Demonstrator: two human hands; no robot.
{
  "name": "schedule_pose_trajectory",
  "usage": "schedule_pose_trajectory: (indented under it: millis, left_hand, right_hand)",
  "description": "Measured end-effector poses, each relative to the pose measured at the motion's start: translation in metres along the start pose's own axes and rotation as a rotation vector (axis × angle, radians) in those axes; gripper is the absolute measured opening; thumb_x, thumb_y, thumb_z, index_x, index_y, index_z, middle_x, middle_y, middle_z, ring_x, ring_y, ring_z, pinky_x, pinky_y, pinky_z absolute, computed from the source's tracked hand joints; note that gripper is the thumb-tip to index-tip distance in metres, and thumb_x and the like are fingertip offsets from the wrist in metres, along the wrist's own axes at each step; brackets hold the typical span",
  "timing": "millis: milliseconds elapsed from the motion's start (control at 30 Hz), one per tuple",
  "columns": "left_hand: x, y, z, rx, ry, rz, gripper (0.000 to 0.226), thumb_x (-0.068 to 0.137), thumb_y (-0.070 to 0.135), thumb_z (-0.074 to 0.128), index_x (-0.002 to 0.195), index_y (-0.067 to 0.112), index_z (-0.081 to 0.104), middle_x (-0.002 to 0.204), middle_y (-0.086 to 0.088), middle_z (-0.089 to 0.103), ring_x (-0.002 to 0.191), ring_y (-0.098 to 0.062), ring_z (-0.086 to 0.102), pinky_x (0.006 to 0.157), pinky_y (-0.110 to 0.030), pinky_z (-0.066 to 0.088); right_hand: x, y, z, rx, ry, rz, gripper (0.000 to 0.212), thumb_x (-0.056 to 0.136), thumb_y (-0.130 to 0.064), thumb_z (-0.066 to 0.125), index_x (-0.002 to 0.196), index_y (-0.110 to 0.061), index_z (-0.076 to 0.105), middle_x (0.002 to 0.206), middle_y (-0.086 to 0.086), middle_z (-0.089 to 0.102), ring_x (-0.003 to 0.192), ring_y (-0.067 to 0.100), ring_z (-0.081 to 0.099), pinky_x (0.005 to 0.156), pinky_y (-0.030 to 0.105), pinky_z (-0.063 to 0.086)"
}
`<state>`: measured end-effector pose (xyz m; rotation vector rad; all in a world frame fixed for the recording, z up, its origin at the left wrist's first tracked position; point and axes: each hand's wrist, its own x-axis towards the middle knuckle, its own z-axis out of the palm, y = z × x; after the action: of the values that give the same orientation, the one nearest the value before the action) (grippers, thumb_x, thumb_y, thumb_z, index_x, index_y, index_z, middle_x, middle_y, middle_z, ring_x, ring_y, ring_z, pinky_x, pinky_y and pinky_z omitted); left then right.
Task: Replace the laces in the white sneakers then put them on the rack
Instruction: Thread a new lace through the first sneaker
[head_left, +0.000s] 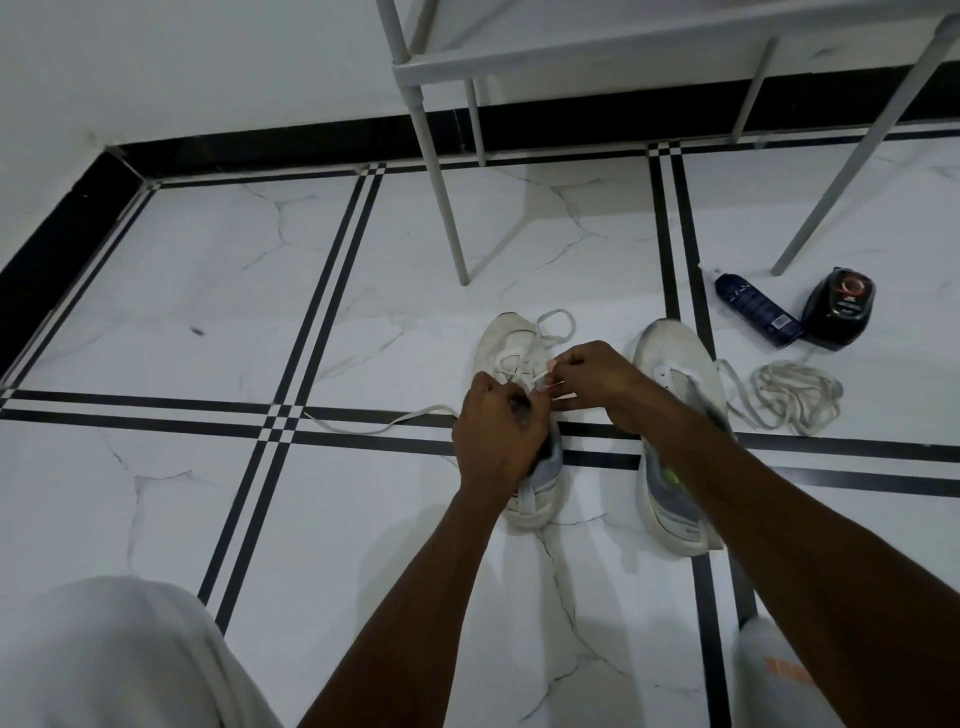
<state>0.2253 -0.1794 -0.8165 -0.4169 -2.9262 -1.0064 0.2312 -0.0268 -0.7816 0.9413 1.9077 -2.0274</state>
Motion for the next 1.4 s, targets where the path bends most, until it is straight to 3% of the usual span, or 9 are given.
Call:
schedule_pose_trajectory:
  millis: [167, 233, 333, 467, 600, 733, 967, 1233, 1400]
  left_hand:
    - [-0.003, -0.001, -0.004, -0.027, 0.02, -0.026, 0.03, 0.092, 0.044, 0.058, 0.076, 0.019, 0.065, 0.088, 0.006, 0.049, 0.073, -0.012, 0.054, 0.061, -0.029, 0.047]
    - [-0.003, 0.0, -0.004, -0.047, 0.03, -0.027, 0.03, 0.092, 0.043, 0.06, 0.075, 0.019, 0.064, 0.087, 0.006, 0.048, 0.072, -0.011, 0.053, 0.059, -0.027, 0.043]
    - [-0.003, -0.002, -0.003, -0.05, 0.024, -0.028, 0.031, 0.092, 0.045, 0.061, 0.074, 0.02, 0.064, 0.086, 0.006, 0.047, 0.071, -0.011, 0.053, 0.058, -0.027, 0.043]
    - [-0.003, -0.004, -0.003, -0.045, 0.016, -0.029, 0.035, 0.093, 0.052, 0.059, 0.074, 0.023, 0.063, 0.087, 0.007, 0.048, 0.073, -0.011, 0.054, 0.06, -0.03, 0.048]
    - [-0.003, -0.006, -0.005, -0.061, 0.007, -0.036, 0.026, 0.091, 0.042, 0.062, 0.079, 0.02, 0.067, 0.089, 0.006, 0.05, 0.072, -0.01, 0.055, 0.061, -0.029, 0.047]
    - [-0.004, -0.005, -0.008, -0.06, 0.002, -0.043, 0.025, 0.091, 0.042, 0.061, 0.078, 0.02, 0.066, 0.089, 0.005, 0.05, 0.072, -0.009, 0.053, 0.061, -0.027, 0.046]
    - [-0.002, -0.006, -0.006, -0.061, 0.013, -0.043, 0.03, 0.091, 0.049, 0.06, 0.077, 0.023, 0.067, 0.087, 0.006, 0.05, 0.073, -0.011, 0.056, 0.061, -0.029, 0.048]
    - [-0.003, -0.007, -0.01, -0.062, 0.016, -0.07, 0.023, 0.088, 0.046, 0.061, 0.078, 0.025, 0.066, 0.088, 0.007, 0.049, 0.072, -0.009, 0.055, 0.06, -0.028, 0.047]
    - [-0.003, -0.007, -0.009, -0.072, 0.02, -0.056, 0.025, 0.088, 0.047, 0.062, 0.077, 0.025, 0.065, 0.088, 0.007, 0.049, 0.073, -0.008, 0.054, 0.06, -0.027, 0.045]
  right_hand:
    - [0.008, -0.019, -0.063, -0.142, 0.855, -0.329, 0.011, 0.095, -0.002, 0.048, 0.09, -0.005, 0.057, 0.096, 0.022, 0.064, 0.091, 0.031, 0.065, 0.079, 0.036, 0.054]
    - [0.011, -0.016, -0.068, -0.215, 0.854, -0.528, 0.011, 0.094, -0.005, 0.053, 0.104, -0.007, 0.057, 0.112, 0.017, 0.058, 0.099, 0.027, 0.061, 0.089, 0.033, 0.052]
    - [0.017, 0.007, -0.037, -0.502, 0.444, -0.616, 0.031, 0.089, -0.013, 0.071, 0.119, -0.012, 0.063, 0.122, 0.013, 0.056, 0.108, 0.026, 0.06, 0.098, 0.044, 0.05]
    - [0.008, 0.028, 0.01, -0.832, 0.13, -0.53, 0.019, 0.09, -0.022, 0.067, 0.088, -0.007, 0.077, 0.098, 0.013, 0.074, 0.093, 0.029, 0.068, 0.088, 0.041, 0.051]
    - [0.004, 0.015, -0.011, -0.701, 0.521, -0.55, 0.024, 0.094, -0.013, 0.053, 0.085, -0.001, 0.072, 0.089, 0.014, 0.066, 0.086, 0.031, 0.063, 0.076, 0.038, 0.052]
    - [0.001, -0.021, -0.066, -0.426, 1.091, -0.55, 0.018, 0.094, -0.009, 0.054, 0.109, -0.006, 0.063, 0.121, 0.011, 0.053, 0.111, 0.026, 0.052, 0.091, 0.023, 0.042]
    - [0.022, 0.026, 0.011, -0.952, 0.124, -0.523, 0.022, 0.087, -0.03, 0.068, 0.107, -0.022, 0.073, 0.114, 0.005, 0.065, 0.113, 0.031, 0.057, 0.097, 0.041, 0.043]
    - [0.006, 0.03, -0.035, -1.517, 0.457, -0.22, 0.021, 0.09, -0.012, 0.055, 0.108, -0.005, 0.063, 0.118, 0.015, 0.054, 0.111, 0.032, 0.052, 0.093, 0.037, 0.044]
    - [0.008, 0.021, -0.002, -1.196, 0.182, -0.395, 0.043, 0.086, -0.029, 0.07, 0.127, -0.017, 0.062, 0.132, 0.01, 0.054, 0.122, 0.034, 0.048, 0.102, 0.043, 0.042]
